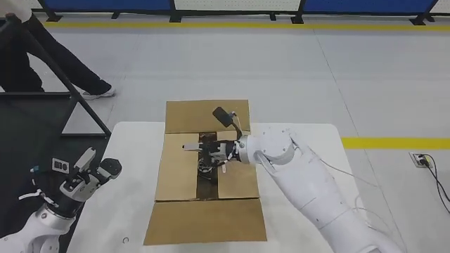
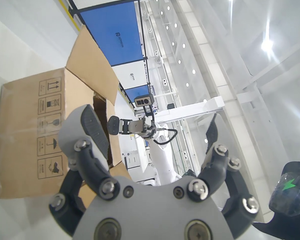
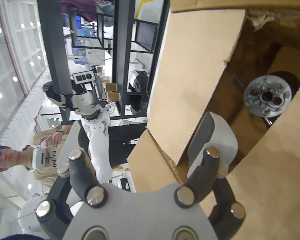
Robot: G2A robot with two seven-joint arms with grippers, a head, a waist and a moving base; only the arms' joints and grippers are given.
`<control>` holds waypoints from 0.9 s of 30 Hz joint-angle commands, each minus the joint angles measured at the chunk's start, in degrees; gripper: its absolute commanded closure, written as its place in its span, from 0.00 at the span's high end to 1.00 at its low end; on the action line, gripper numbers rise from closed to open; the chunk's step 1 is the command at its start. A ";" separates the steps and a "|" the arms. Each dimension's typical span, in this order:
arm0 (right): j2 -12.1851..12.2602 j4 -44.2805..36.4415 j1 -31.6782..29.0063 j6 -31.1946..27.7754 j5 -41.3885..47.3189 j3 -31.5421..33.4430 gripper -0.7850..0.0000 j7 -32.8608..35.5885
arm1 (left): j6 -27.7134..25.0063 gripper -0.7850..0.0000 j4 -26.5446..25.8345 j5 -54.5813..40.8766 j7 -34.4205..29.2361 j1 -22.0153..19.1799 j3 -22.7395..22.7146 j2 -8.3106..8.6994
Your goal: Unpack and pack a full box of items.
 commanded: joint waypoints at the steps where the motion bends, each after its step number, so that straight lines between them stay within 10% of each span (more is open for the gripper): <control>1: -0.24 0.80 0.43 0.81 -0.32 -0.69 1.00 0.96 | 0.62 1.00 0.71 0.24 0.11 -0.34 0.02 0.04; 27: -6.58 16.61 7.06 -5.44 7.51 -5.35 1.00 3.27 | 0.95 1.00 0.96 0.63 -0.12 -0.59 0.28 0.07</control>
